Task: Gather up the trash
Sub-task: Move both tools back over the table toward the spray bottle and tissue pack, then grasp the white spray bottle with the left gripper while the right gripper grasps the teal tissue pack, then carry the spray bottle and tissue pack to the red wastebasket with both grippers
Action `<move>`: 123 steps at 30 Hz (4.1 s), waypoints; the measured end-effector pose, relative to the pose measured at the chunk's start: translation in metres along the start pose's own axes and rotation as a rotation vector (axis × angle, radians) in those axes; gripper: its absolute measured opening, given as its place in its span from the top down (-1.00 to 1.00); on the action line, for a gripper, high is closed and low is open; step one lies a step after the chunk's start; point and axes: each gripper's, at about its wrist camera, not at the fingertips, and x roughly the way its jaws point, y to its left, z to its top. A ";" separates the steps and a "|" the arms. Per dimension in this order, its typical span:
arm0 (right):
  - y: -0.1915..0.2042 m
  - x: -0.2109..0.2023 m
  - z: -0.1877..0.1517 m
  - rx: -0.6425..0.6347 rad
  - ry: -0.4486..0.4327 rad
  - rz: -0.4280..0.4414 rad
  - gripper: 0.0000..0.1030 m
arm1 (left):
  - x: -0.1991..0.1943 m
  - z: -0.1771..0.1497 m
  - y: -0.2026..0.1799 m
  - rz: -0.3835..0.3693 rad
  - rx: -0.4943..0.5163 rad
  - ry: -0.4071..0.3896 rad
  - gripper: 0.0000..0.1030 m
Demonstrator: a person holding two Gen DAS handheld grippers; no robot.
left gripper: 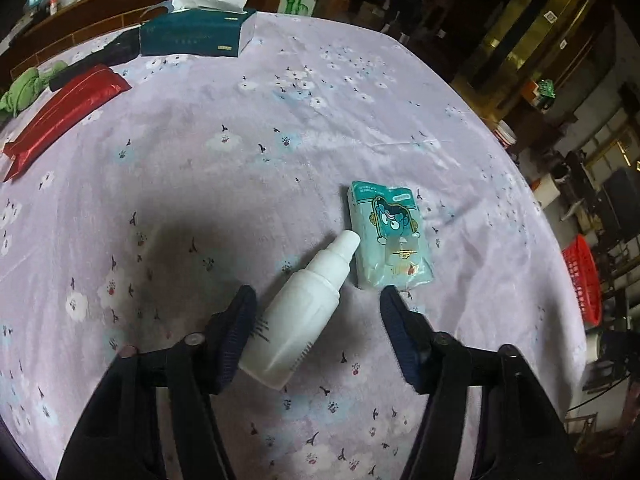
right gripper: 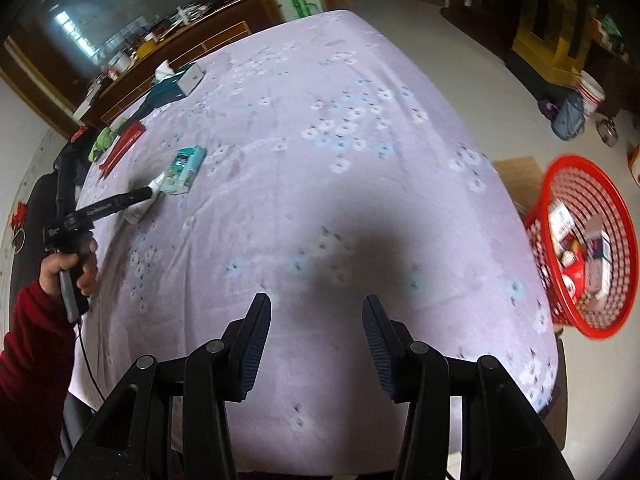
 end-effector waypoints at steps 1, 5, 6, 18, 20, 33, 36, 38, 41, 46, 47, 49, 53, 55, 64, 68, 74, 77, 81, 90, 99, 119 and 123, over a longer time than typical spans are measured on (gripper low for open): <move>0.006 0.002 0.004 -0.014 0.001 0.007 0.01 | 0.003 0.000 0.000 0.023 -0.005 0.007 0.15; 0.030 0.013 0.023 -0.055 0.008 0.041 0.01 | 0.007 -0.008 -0.006 0.093 -0.011 0.007 0.34; 0.037 0.015 0.028 -0.067 0.005 0.046 0.01 | 0.006 -0.011 -0.008 0.109 -0.012 0.000 0.34; 0.146 0.104 0.111 -0.093 0.036 0.147 -0.12 | -0.059 -0.078 -0.005 0.181 -0.182 -0.156 0.39; 0.160 0.128 0.122 -0.080 0.056 0.138 -0.12 | -0.068 -0.087 -0.006 0.191 -0.189 -0.165 0.39; 0.210 0.204 0.142 -0.105 0.093 -0.066 -0.11 | -0.101 -0.134 -0.005 0.258 -0.204 -0.183 0.39; 0.209 0.209 0.138 -0.104 0.093 -0.084 -0.11 | -0.103 -0.137 -0.006 0.256 -0.203 -0.187 0.39; 0.207 0.209 0.138 -0.109 0.084 -0.080 -0.11 | -0.102 -0.137 -0.006 0.250 -0.204 -0.185 0.39; 0.206 0.205 0.136 -0.133 0.067 -0.064 0.18 | -0.100 -0.137 -0.009 0.249 -0.201 -0.181 0.39; 0.198 0.192 0.133 -0.158 0.036 -0.002 0.75 | -0.097 -0.136 -0.014 0.247 -0.197 -0.184 0.39; 0.196 0.190 0.131 -0.158 0.037 0.006 0.76 | -0.096 -0.135 -0.015 0.247 -0.197 -0.184 0.39; 0.188 0.184 0.125 -0.158 0.030 0.029 0.80 | -0.095 -0.134 -0.018 0.248 -0.196 -0.185 0.39; 0.176 0.164 0.109 -0.159 0.009 0.060 0.80 | -0.095 -0.134 -0.028 0.250 -0.186 -0.190 0.39; 0.170 0.150 0.098 -0.174 -0.005 0.069 0.80 | -0.096 -0.134 -0.034 0.251 -0.178 -0.193 0.39; 0.129 0.088 0.033 -0.220 -0.036 0.075 0.80 | -0.099 -0.142 -0.072 0.266 -0.148 -0.207 0.39; 0.103 0.068 0.008 -0.221 -0.050 0.040 0.80 | -0.102 -0.149 -0.098 0.269 -0.123 -0.215 0.39; 0.066 0.038 -0.022 -0.248 -0.096 -0.052 0.79 | -0.099 -0.160 -0.142 0.255 -0.074 -0.207 0.39; 0.049 0.026 -0.033 -0.250 -0.119 -0.086 0.79 | -0.097 -0.161 -0.162 0.241 -0.049 -0.204 0.39; 0.030 0.014 -0.042 -0.241 -0.133 -0.112 0.79 | -0.096 -0.158 -0.185 0.232 -0.017 -0.212 0.39; 0.003 -0.006 -0.049 -0.213 -0.162 -0.137 0.79 | -0.092 -0.149 -0.227 0.211 0.051 -0.225 0.39; -0.010 -0.017 -0.051 -0.198 -0.188 -0.147 0.79 | -0.091 -0.145 -0.249 0.203 0.094 -0.232 0.39; -0.044 -0.045 -0.053 -0.107 -0.252 -0.144 0.78 | -0.093 -0.133 -0.288 0.165 0.189 -0.245 0.39; -0.069 -0.053 -0.056 -0.046 -0.258 -0.165 0.78 | -0.082 -0.127 -0.309 0.123 0.225 -0.227 0.39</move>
